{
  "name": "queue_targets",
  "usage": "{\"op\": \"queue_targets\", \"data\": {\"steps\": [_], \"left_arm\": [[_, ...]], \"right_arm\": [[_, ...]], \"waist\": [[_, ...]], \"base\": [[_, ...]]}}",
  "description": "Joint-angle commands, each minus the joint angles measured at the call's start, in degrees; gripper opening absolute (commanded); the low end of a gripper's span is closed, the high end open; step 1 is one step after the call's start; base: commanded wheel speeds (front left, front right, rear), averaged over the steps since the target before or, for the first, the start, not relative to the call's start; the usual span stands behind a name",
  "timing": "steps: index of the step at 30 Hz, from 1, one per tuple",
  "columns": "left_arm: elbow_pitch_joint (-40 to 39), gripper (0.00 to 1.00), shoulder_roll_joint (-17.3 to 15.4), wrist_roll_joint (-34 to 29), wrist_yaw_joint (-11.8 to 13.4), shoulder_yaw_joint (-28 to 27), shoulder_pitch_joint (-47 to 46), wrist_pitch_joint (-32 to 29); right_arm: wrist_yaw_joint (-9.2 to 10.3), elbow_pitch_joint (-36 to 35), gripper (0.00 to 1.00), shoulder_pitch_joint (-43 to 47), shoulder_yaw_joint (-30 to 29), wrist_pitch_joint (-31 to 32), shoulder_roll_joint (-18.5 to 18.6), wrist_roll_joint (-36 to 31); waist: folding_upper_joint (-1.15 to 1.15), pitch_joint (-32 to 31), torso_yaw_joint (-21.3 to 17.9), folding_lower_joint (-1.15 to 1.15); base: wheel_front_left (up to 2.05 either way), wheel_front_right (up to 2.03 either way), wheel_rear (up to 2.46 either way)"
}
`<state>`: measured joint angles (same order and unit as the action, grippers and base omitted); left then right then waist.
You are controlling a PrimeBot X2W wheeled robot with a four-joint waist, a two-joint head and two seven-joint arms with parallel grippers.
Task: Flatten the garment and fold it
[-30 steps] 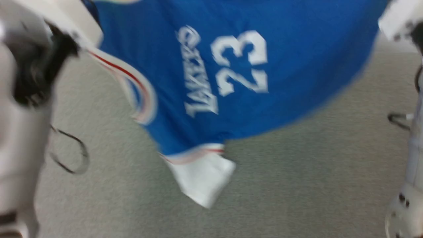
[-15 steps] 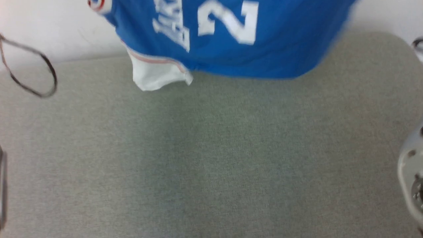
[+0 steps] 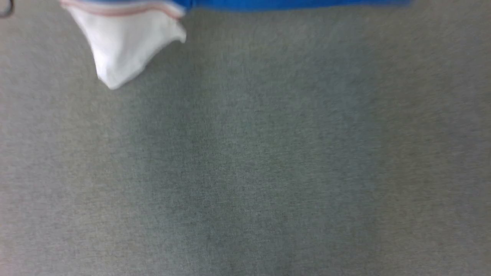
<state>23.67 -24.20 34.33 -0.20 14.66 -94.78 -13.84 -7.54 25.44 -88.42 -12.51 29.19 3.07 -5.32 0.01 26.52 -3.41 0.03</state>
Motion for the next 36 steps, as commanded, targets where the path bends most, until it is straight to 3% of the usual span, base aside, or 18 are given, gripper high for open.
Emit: {"op": "queue_targets", "data": {"steps": [1,13,19,28,36], "left_arm": [[0.4,0.00,0.2,-0.1,-1.1,-0.5,-2.3,1.6],[1.8,0.00,1.1,0.0,-4.0,-2.2,-7.2,13.8],[0.3,0.00,0.6,1.1,-5.7,-1.6,-2.6,17.6],[-10.7,0.00,-1.6,6.6,-6.0,-3.1,16.7,19.3],[-29.2,0.00,-3.3,11.1,-2.8,-4.5,44.4,18.5]], "right_arm": [[0.05,0.3,0.00,-2.3,0.1,-1.2,-0.2,-1.2],[0.05,3.4,0.00,-6.3,2.6,-7.1,0.0,-4.1],[0.05,3.0,0.00,-4.1,5.6,-8.3,2.0,-2.2],[0.05,-5.3,0.00,8.7,12.2,-7.8,6.7,9.0],[0.05,-24.5,0.00,35.0,10.0,-1.8,10.3,19.8]], "waist": [[-0.01,8.5,2.0,-0.03],[-0.01,14.6,3.4,-0.03],[-0.01,16.8,4.0,-0.03],[-0.01,12.6,4.9,-0.03],[-0.01,5.2,5.7,-0.03]], "base": [[0.00,0.00,0.00],[0.00,0.00,0.00],[0.00,0.00,0.00],[0.00,0.00,0.00],[0.00,0.00,0.00]]}}
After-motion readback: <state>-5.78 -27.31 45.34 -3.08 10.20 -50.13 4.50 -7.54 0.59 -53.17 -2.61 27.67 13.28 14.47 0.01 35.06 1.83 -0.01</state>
